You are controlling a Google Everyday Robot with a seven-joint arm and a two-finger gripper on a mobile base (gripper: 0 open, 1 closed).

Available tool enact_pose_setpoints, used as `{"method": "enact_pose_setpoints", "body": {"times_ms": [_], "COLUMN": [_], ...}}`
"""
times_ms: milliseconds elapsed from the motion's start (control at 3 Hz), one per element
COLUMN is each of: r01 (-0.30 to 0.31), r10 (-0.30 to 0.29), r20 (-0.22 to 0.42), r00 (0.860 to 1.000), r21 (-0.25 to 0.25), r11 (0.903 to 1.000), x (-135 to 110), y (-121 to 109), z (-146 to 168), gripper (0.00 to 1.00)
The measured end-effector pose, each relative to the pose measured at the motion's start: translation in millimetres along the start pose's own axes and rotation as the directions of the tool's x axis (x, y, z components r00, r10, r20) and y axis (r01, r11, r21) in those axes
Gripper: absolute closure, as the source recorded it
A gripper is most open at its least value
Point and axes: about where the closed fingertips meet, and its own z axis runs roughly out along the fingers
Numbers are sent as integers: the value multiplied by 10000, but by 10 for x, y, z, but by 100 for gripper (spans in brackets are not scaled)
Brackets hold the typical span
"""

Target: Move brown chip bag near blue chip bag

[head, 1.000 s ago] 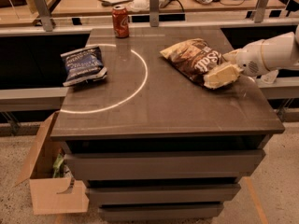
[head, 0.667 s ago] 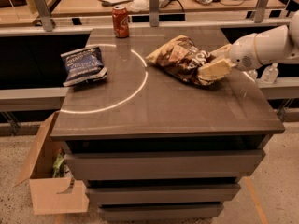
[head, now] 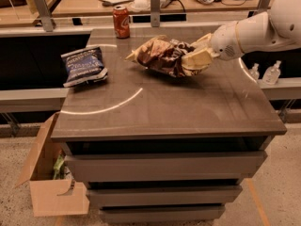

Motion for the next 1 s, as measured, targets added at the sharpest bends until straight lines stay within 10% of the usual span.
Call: {"method": "enact_pose_setpoints", "body": {"times_ms": [667,1000], "r01": [654,969], "r10": [-629,-906], "r20": [328,581], "r00": [9975,9942], "r21": [-833,-1176], "r11": [9944,9883], "x": [-391,-502], "y": [116,155], "z": [453,602], "gripper": [99,77]}}
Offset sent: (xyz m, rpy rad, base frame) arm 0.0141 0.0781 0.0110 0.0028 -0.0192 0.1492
